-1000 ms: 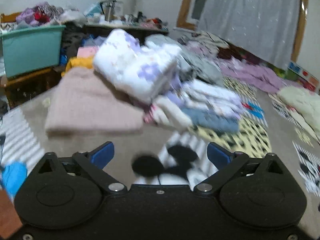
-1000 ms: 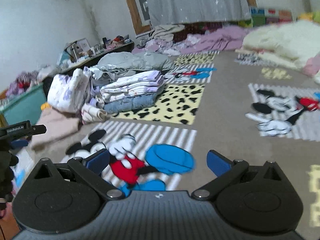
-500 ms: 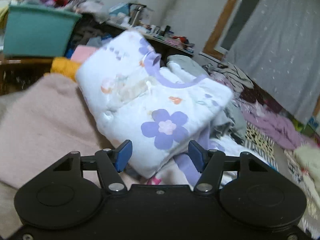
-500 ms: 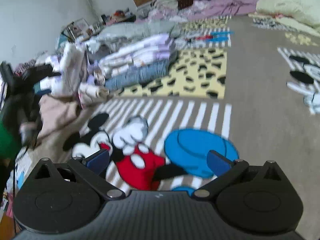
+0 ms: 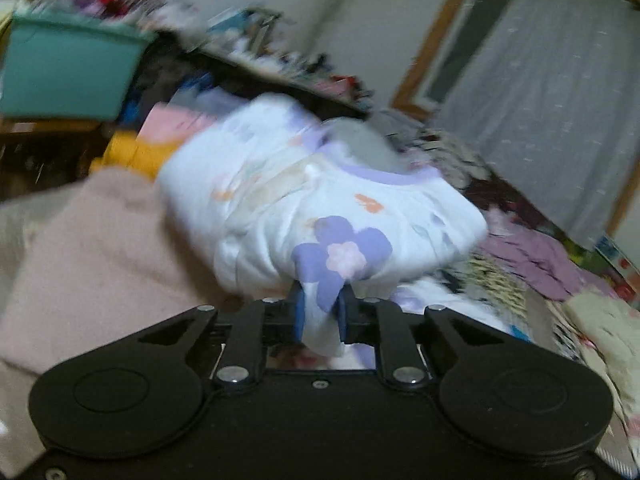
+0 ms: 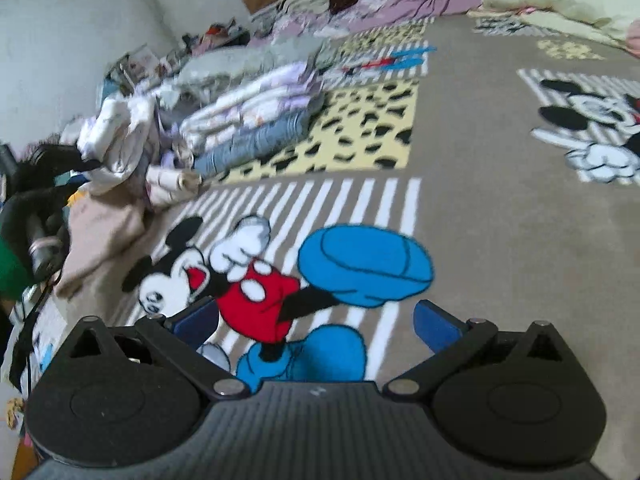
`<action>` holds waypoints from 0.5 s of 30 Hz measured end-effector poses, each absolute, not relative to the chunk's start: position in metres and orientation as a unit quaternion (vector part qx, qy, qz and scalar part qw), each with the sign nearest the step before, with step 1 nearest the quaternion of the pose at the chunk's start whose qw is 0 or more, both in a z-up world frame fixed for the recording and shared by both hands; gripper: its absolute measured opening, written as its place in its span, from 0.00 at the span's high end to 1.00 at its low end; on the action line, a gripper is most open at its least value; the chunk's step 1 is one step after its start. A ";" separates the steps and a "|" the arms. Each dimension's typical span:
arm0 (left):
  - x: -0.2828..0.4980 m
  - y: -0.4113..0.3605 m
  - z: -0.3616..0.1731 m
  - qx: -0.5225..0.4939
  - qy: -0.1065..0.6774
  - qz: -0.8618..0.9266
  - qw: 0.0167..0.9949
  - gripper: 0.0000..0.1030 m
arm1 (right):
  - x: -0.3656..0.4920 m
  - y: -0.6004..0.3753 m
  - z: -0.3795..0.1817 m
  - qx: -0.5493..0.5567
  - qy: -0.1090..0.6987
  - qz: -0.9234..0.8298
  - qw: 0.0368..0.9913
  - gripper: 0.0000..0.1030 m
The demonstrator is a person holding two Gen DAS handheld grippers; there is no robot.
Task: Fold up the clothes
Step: 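Lift the white garment with the left tool and lay it on the blanket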
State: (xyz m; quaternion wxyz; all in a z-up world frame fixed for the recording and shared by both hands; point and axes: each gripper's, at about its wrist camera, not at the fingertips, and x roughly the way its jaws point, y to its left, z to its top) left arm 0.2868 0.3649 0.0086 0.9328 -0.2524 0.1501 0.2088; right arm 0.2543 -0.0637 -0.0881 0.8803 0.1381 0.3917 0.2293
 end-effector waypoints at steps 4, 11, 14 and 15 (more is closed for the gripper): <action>0.252 0.334 0.072 -0.249 0.109 0.151 0.951 0.88 | 0.239 -0.088 -0.067 0.147 0.374 0.223 0.888 0.00; 0.230 0.241 0.155 -0.206 0.093 0.027 0.974 0.89 | 0.205 -0.140 -0.027 0.161 0.332 0.212 0.905 0.00; 0.233 0.191 0.166 -0.185 0.122 -0.022 0.975 0.89 | 0.187 -0.166 -0.012 0.170 0.312 0.205 0.912 0.00; 0.234 0.174 0.168 -0.188 0.138 -0.040 0.972 0.89 | 0.182 -0.176 -0.009 0.174 0.308 0.201 0.914 0.00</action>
